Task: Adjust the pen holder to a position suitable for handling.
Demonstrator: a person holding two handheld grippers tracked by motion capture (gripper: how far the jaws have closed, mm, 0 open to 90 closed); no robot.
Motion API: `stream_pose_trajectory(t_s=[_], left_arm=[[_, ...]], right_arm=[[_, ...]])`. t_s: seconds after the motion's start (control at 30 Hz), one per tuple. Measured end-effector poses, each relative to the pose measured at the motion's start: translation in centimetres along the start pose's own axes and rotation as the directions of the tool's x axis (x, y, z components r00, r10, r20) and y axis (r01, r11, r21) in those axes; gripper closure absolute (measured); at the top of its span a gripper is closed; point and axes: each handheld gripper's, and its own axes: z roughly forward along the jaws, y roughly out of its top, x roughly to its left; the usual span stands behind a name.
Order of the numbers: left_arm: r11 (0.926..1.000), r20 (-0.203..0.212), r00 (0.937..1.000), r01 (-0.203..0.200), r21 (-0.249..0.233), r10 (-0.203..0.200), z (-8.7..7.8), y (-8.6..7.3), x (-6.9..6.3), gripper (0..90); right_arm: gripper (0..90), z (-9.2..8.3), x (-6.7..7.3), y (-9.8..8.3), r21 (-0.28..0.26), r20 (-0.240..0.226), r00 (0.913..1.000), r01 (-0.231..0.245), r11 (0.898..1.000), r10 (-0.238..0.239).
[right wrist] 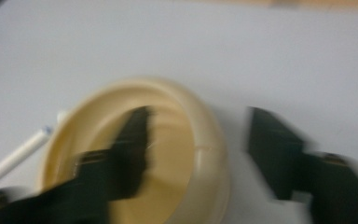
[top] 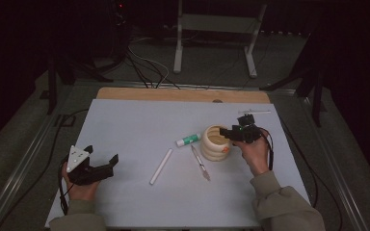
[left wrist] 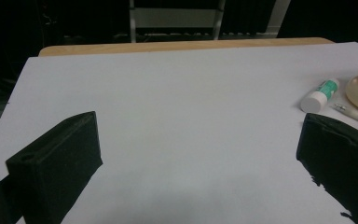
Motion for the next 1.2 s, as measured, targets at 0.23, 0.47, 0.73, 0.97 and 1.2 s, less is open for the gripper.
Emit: stream_pose_trajectory(t_s=[0.23, 0.47, 0.73, 0.97, 1.2], left_arm=[[1.0000, 0.001, 1.0000, -0.002, 0.003, 0.002, 0.0, 0.0, -0.1, 0.4], [1.0000, -0.006, 1.0000, 0.001, 0.004, -0.001, 0.0, -0.1, -0.1, 0.4], [0.9999, -0.012, 0.9999, 0.003, 0.010, -0.002, 0.0, -0.2, -0.1, 0.4], [0.9999, -0.017, 0.9999, -0.001, 0.011, 0.001, -0.2, -0.2, 0.0, 0.4], [0.9999, -0.021, 0.9998, 0.000, 0.013, 0.000, -0.3, -0.3, 0.0, 0.4]], right_arm=[[0.1, -2.8, -0.4, -1.5, -0.111, 0.010, 0.9962, 0.087, 0.990, -0.087], [0.1, -4.7, -0.6, -4.6, -0.209, 0.034, 0.9914, 0.131, 0.969, -0.126], [0.1, -5.4, -1.3, -7.5, -0.267, 0.063, 0.9913, 0.128, 0.955, -0.116], [0.1, -6.1, -1.3, -8.6, -0.305, 0.028, 0.9947, 0.102, 0.947, -0.098], [0.2, -6.6, -1.2, -10.7, -0.333, 0.009, 0.9969, 0.077, 0.940, -0.078]])
